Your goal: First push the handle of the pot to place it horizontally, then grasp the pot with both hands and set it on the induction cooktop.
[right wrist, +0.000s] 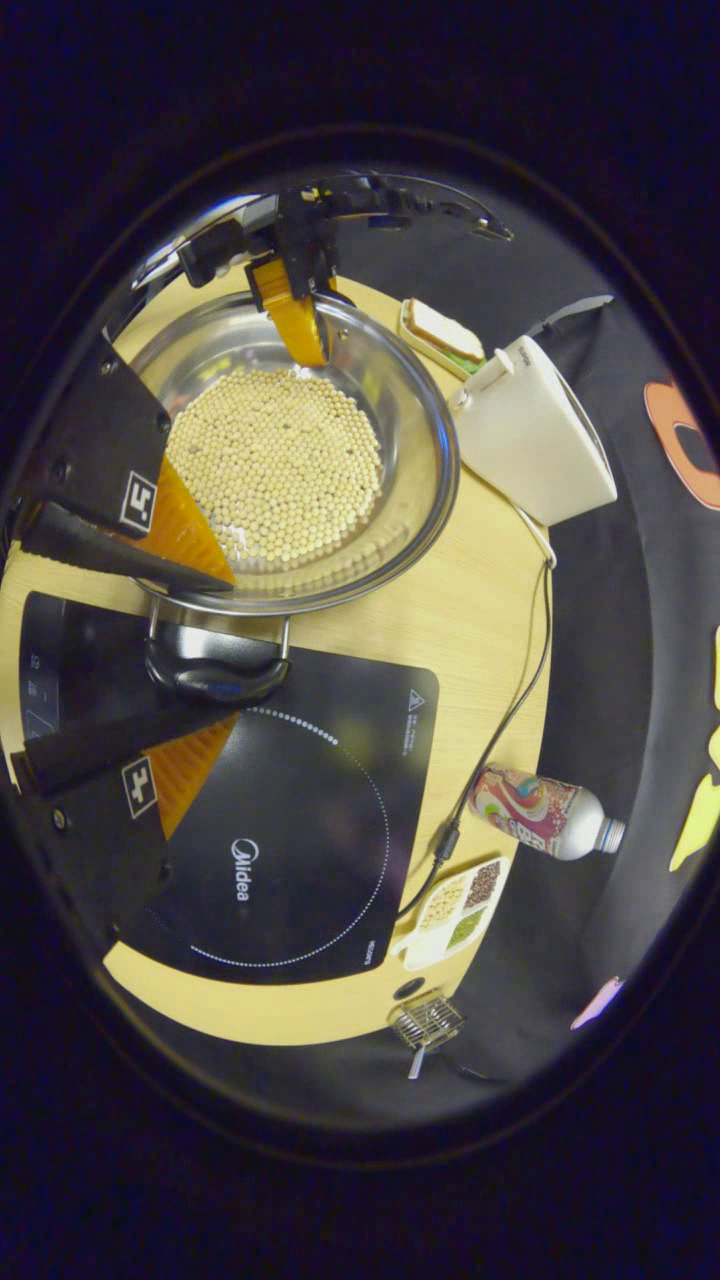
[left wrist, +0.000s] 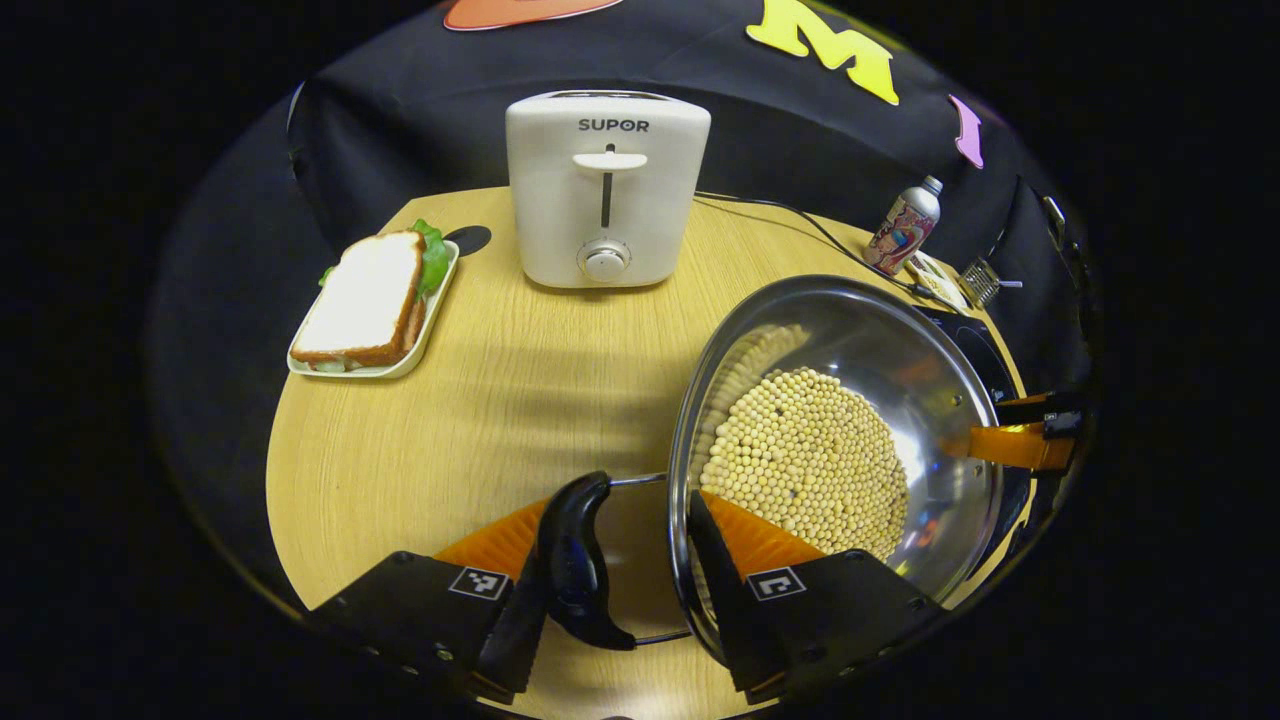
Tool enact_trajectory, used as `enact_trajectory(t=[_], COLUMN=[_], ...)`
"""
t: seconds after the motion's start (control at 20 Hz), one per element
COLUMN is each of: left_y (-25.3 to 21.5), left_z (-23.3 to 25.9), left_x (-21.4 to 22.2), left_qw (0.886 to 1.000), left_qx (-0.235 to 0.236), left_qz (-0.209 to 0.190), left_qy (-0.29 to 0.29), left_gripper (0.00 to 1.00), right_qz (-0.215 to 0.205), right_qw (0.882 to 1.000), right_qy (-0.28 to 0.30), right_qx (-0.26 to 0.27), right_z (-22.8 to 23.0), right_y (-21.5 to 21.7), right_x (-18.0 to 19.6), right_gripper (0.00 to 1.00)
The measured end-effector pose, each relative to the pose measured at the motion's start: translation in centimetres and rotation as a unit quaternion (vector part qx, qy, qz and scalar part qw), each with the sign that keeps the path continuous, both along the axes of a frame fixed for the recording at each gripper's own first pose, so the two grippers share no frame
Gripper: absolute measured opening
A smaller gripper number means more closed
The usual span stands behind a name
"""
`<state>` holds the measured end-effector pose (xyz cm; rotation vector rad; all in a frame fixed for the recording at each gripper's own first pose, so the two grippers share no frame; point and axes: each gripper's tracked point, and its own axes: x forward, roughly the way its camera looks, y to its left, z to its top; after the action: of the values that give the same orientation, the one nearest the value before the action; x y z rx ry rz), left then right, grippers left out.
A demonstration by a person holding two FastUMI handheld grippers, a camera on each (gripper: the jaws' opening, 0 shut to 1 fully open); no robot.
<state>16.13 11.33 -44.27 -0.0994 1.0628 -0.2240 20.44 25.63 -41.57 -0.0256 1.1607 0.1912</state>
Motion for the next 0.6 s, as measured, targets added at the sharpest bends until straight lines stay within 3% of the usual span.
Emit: enact_trajectory(t=[0.1, 0.15, 0.2, 0.25, 0.3, 0.35, 0.6], left_y=[-0.1, -0.2, -0.1, 0.1, 0.3, 0.4, 1.3], left_z=[0.0, 0.1, 0.2, 0.3, 0.7, 1.1, 2.8], left_x=[0.1, 0.2, 0.0, -0.1, 0.0, 0.1, -0.3], left_qw=[1.0, 1.0, 1.0, 1.0, 1.0, 1.0, 0.999], left_qx=[-0.007, -0.007, -0.004, -0.001, 0.001, 0.005, 0.01], left_qz=[0.001, 0.0, -0.002, -0.005, -0.004, -0.005, 0.001], left_qy=[-0.005, -0.007, -0.011, -0.014, -0.019, -0.024, -0.037], left_gripper=[0.67, 0.56, 0.65, 0.55, 0.55, 0.65, 0.65], right_qz=[-0.004, -0.003, -0.001, 0.003, 0.002, 0.001, 0.019], right_qw=[1.0, 1.0, 1.0, 1.0, 1.0, 1.0, 0.999], right_qy=[-0.004, -0.007, -0.011, -0.012, -0.013, -0.015, -0.044], right_qx=[0.005, 0.006, 0.007, 0.007, 0.011, 0.016, 0.018], right_z=[-0.1, 0.0, -0.1, -0.1, -0.2, -0.1, 1.9], right_y=[-0.1, -0.1, 0.0, 0.2, 0.2, 0.3, 1.0], right_x=[-0.1, -0.1, 0.0, 0.0, -0.1, -0.2, -0.4], right_gripper=[0.59, 0.57, 0.56, 0.55, 0.57, 0.55, 0.54])
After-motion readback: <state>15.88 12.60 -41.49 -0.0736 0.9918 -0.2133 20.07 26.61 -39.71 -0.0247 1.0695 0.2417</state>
